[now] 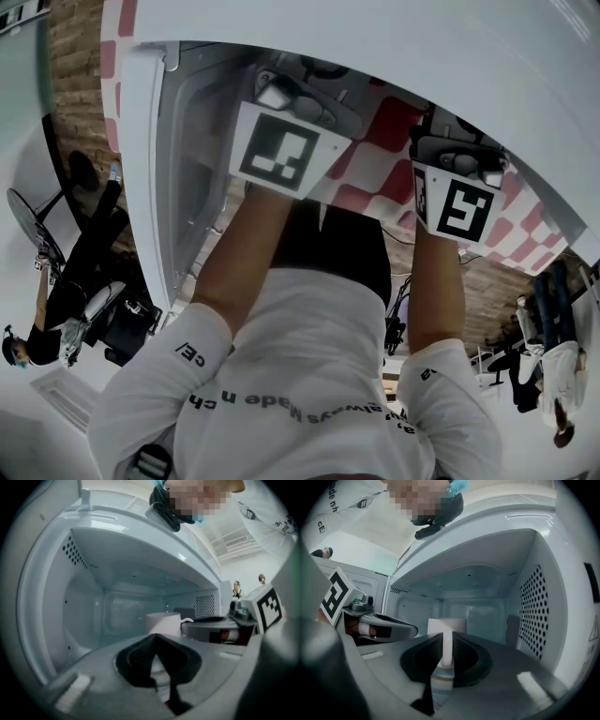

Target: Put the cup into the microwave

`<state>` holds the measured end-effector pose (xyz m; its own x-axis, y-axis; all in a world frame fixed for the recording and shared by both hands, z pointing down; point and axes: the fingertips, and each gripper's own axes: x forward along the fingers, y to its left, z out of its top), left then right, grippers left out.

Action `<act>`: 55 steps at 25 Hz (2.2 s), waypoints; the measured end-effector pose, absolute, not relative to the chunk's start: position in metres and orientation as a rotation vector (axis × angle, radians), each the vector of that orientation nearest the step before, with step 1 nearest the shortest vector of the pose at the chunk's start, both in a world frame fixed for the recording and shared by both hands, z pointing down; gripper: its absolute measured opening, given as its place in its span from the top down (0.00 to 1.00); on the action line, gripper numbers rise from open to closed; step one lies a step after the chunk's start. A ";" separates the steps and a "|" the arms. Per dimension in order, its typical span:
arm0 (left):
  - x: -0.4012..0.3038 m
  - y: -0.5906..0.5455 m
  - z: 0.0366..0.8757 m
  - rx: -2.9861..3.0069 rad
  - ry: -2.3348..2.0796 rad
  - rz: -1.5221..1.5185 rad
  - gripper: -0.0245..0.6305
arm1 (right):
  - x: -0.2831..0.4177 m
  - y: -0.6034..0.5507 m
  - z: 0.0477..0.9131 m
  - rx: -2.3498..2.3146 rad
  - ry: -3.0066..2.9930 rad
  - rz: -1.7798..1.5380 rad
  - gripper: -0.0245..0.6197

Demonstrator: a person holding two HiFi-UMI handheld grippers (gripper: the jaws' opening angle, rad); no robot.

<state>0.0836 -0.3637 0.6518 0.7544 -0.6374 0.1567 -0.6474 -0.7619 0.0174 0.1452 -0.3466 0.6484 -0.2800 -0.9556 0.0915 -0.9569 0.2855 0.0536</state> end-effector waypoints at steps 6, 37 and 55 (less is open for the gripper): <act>0.079 -0.361 0.652 2.877 -1.056 0.239 0.96 | 0.141 -0.349 0.654 1.823 -2.423 0.046 0.90; 0.049 -0.240 0.470 2.811 -0.925 0.135 0.96 | 0.122 -0.218 0.484 1.707 -2.446 0.195 0.83; 0.048 -0.161 0.309 2.878 -0.801 -0.002 0.96 | 0.112 -0.139 0.314 1.620 -2.593 0.126 0.86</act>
<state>0.0476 -0.1614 0.3086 0.8570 -0.5138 0.0399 -0.5136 -0.8451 0.1486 0.1124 -0.1386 0.3138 -0.4368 -0.8925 0.1125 -0.8992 0.4368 -0.0262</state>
